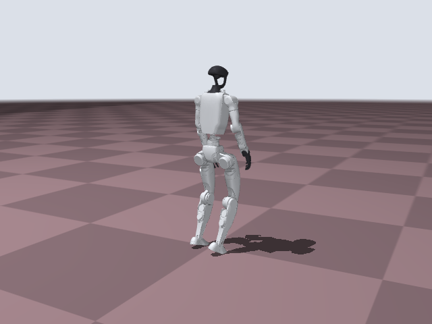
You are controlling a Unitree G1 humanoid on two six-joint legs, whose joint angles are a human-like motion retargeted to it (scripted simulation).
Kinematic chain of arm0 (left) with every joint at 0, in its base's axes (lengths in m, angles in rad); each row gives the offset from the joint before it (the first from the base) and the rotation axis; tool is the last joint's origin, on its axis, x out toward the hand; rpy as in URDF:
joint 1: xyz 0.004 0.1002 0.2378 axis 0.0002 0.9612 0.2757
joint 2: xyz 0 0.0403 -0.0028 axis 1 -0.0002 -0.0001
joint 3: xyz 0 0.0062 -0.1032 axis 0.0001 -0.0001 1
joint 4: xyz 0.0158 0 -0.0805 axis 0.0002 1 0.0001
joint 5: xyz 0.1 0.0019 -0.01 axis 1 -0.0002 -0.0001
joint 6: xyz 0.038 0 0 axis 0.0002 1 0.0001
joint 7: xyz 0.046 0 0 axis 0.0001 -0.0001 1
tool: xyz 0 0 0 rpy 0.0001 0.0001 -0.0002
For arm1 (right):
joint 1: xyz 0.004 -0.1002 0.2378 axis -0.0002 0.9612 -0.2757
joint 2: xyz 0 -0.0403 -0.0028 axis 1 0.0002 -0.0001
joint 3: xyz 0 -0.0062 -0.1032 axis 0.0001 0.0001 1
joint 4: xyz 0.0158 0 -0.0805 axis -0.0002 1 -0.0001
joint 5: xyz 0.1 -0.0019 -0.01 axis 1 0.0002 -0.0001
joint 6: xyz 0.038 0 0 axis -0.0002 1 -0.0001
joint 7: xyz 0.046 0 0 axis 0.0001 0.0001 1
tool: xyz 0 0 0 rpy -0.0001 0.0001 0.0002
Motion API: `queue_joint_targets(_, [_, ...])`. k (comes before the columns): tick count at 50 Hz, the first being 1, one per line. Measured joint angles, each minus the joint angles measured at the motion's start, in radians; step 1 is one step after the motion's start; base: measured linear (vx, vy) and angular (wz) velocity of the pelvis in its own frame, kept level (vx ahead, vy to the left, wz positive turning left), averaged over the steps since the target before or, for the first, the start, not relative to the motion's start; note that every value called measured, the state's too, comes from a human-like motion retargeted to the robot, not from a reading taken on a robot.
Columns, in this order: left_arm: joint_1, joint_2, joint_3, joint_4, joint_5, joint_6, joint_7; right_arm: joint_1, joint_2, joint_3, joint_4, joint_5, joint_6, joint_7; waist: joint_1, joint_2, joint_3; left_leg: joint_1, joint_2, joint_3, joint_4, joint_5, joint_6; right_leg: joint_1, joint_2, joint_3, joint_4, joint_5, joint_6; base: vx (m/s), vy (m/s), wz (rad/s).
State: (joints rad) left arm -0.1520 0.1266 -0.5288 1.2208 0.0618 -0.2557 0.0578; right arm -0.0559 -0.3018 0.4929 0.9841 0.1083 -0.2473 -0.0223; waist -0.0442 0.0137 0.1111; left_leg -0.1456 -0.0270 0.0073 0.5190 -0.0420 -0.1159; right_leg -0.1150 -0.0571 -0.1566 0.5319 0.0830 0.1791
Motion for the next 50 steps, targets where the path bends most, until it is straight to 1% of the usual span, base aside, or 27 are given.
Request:
queue_joint_targets(4, [0.011, -0.004, -0.007, -0.007, -0.004, -0.002, 0.004, 0.005, -0.008, 0.001, -0.002, 0.004, 0.0, -0.005, -0.014, -0.006, 0.0, -0.009, -0.009, 0.003, 0.027, -0.024, 0.012, -0.038, -0.018, -0.001, 0.086, -0.014, 0.011, 0.0, 0.0, 0.0])
queue_joint_targets(7, [0.016, -0.005, -0.015, -0.013, -0.014, 0.001, 0.005, 0.008, -0.011, 0.001, 0.002, 0.012, 0.001, -0.005, -0.025, -0.014, 0.003, -0.015, -0.024, 0.005, 0.056, -0.067, 0.032, -0.072, -0.041, -0.003, 0.174, -0.047, 0.01, 0.0, 0.0, 0.0])
queue_joint_targets(12, [-0.01, -0.003, -0.027, -0.004, -0.031, 0.012, 0.005, 0.003, -0.002, -0.012, 0.024, 0.047, 0.008, 0.014, -0.036, -0.031, 0.015, -0.011, -0.054, -0.001, 0.088, -0.196, 0.082, -0.135, -0.086, -0.012, 0.322, -0.152, -0.01, 0.0, 0.0, 0.0])
queue_joint_targets(15, [-0.027, -0.008, -0.034, 0.013, -0.031, 0.02, 0.012, -0.008, 0.008, -0.03, 0.045, 0.062, 0.015, 0.016, -0.038, -0.042, 0.026, -0.014, -0.062, 0.006, 0.108, -0.263, 0.106, -0.157, -0.107, -0.009, 0.385, -0.201, -0.009, 0.0, 0.0, 0.0])
queue_joint_targets(18, [-0.04, -0.014, -0.017, 0.03, -0.043, 0.027, 0.01, -0.025, 0.016, -0.045, 0.073, 0.073, 0.026, 0.019, -0.033, -0.035, 0.029, -0.001, -0.056, 0.004, 0.067, -0.239, 0.097, -0.154, -0.103, -0.016, 0.352, -0.187, -0.017, 0.0, 0.0, 0.0])
queue_joint_targets(20, [-0.027, -0.016, -0.006, 0.036, -0.052, 0.03, 0.009, -0.022, 0.024, -0.045, 0.079, 0.075, 0.032, 0.016, -0.028, -0.027, 0.023, 0.007, -0.05, -0.007, 0.035, -0.186, 0.075, -0.141, -0.095, -0.024, 0.297, -0.156, -0.025, 0.0, 0.0, 0.0])
queue_joint_targets(24, [0.0, -0.01, 0.008, 0.031, -0.06, 0.035, 0.0, -0.014, 0.025, -0.035, 0.063, 0.074, 0.038, 0.008, -0.025, -0.009, 0.005, 0.0, -0.027, -0.019, -0.006, -0.04, 0.011, -0.12, -0.062, -0.029, 0.17, -0.084, -0.026, 0.0, 0.0, 0.0])
queue_joint_targets(27, [0.01, -0.001, 0.013, 0.02, -0.055, 0.035, -0.01, -0.012, 0.017, -0.023, 0.041, 0.067, 0.035, 0.007, -0.025, 0.004, 0.0, -0.022, -0.01, -0.021, 0.01, -0.004, -0.009, -0.107, -0.037, -0.027, 0.104, -0.064, -0.023, 0.0, 0.0, 0.0])
queue_joint_targets(30, [0.024, 0.009, 0.014, 0.004, -0.047, 0.034, -0.01, -0.003, 0.008, -0.012, 0.013, 0.049, 0.031, 0.005, -0.024, 0.008, 0.001, -0.05, -0.004, -0.015, 0.065, -0.034, -0.009, -0.102, -0.027, -0.027, 0.085, -0.084, -0.027, 0.0, 0.0, 0.0])
queue_joint_targets(32, [0.016, 0.019, 0.021, -0.011, -0.043, 0.034, -0.014, -0.018, -0.007, -0.011, -0.006, 0.041, 0.03, 0.008, -0.023, 0.019, 0.003, -0.065, 0.011, -0.012, 0.087, -0.068, -0.002, -0.088, -0.005, -0.023, 0.044, -0.092, -0.031, 0.0, 0.0, 0.0])
queue_joint_targets(34, [0.017, 0.023, 0.021, -0.026, -0.039, 0.03, -0.006, -0.02, -0.013, -0.008, -0.018, 0.033, 0.028, 0.006, -0.021, 0.018, 0.007, -0.082, 0.016, -0.003, 0.143, -0.144, 0.018, -0.085, 0.001, -0.014, 0.06, -0.149, -0.034, 0.0, 0.0, 0.0])
queue_joint_targets(38, [0.001, 0.029, 0.03, -0.044, -0.032, 0.021, 0.019, -0.036, -0.021, -0.014, -0.027, 0.02, 0.03, -0.001, -0.008, 0.024, 0.03, -0.111, 0.032, 0.007, 0.239, -0.23, 0.028, -0.074, 0.012, -0.011, 0.085, -0.23, -0.049, 0.0, 0.0, 0.0])
queue_joint_targets(42, [-0.008, 0.031, 0.048, -0.047, -0.031, 0.014, 0.027, -0.039, -0.02, -0.027, -0.032, 0.018, 0.029, -0.009, -0.002, 0.024, 0.042, -0.118, 0.039, 0.013, 0.233, -0.216, 0.023, -0.053, 0.017, -0.012, 0.048, -0.208, -0.047, 0.0, 0.0, 0.0])
queue_joint_targets(45, [0.003, 0.031, 0.054, -0.04, -0.03, 0.012, 0.028, -0.03, -0.022, -0.034, -0.046, 0.018, 0.022, -0.017, -0.004, 0.017, 0.034, -0.11, 0.029, 0.009, 0.172, -0.184, 0.019, -0.042, 0.014, -0.004, 0.02, -0.162, -0.026, 0.0, 0.0, 0.0])
queue_joint_targets(50, [0.031, 0.031, 0.056, -0.014, -0.021, 0.014, 0.023, -0.015, -0.027, -0.039, -0.064, 0.025, 0.006, -0.022, -0.012, 0.009, 0.021, -0.072, 0.016, 0.003, 0.088, -0.129, 0.014, -0.019, 0.009, 0.002, -0.012, -0.118, -0.007, 0.0, 0.0, 0.0])
